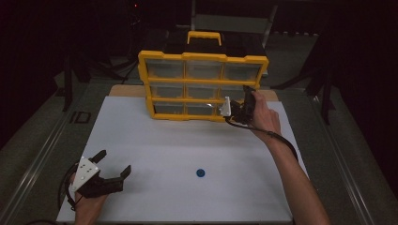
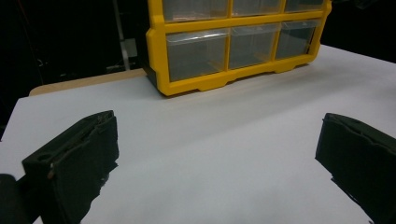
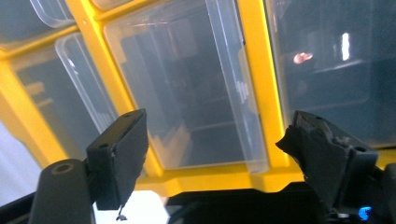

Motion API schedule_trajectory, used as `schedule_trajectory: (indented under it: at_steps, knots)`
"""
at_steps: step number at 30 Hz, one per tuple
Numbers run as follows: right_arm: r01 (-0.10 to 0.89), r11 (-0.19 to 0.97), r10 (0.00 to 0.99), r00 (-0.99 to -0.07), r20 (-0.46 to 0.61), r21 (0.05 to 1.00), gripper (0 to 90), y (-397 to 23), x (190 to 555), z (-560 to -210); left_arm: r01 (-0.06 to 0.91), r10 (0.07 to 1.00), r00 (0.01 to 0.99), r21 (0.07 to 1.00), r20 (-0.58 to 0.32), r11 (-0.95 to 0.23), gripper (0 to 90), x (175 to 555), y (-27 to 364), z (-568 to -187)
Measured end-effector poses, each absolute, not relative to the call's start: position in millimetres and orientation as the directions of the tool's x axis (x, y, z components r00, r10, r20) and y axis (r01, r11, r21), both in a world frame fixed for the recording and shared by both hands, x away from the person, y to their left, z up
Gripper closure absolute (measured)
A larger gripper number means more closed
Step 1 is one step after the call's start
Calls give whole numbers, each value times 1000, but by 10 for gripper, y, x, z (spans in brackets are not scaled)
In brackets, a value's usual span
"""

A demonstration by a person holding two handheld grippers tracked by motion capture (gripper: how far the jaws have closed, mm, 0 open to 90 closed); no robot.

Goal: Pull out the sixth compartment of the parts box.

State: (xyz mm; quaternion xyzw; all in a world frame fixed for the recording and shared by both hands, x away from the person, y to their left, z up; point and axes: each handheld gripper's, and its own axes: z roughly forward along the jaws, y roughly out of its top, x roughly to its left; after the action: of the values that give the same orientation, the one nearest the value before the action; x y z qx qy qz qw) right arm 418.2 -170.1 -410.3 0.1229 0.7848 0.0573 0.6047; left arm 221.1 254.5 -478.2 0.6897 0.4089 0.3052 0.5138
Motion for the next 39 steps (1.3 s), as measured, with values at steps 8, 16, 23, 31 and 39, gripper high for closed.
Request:
schedule_trajectory:
  at_steps: [8, 16, 23, 31, 39]
  knots:
    - [110, 988, 126, -180, -976, 107, 231, -1626, 4217, -4113, 250, 878, 479, 958, 3, -140, 0, 2210, 2546, -4780]
    - [115, 991, 79, -125, -989, 65, 243, -1602, 4263, -4135, 250, 878, 478, 958, 3, -139, 0, 2209, 2546, -4780]
    - [118, 992, 49, -72, -996, 40, 274, -1590, 4312, -4149, 251, 879, 477, 958, 4, -141, 0, 2213, 2544, -4783]
    - [108, 994, 29, -27, -999, 26, 332, -1588, 4348, -4162, 252, 878, 479, 956, 12, -151, 0, 2215, 2539, -4784]
    - [97, 995, 4, -1, -1000, 4, 383, -1588, 4373, -4195, 253, 879, 476, 956, 10, -148, 0, 2215, 2544, -4784]
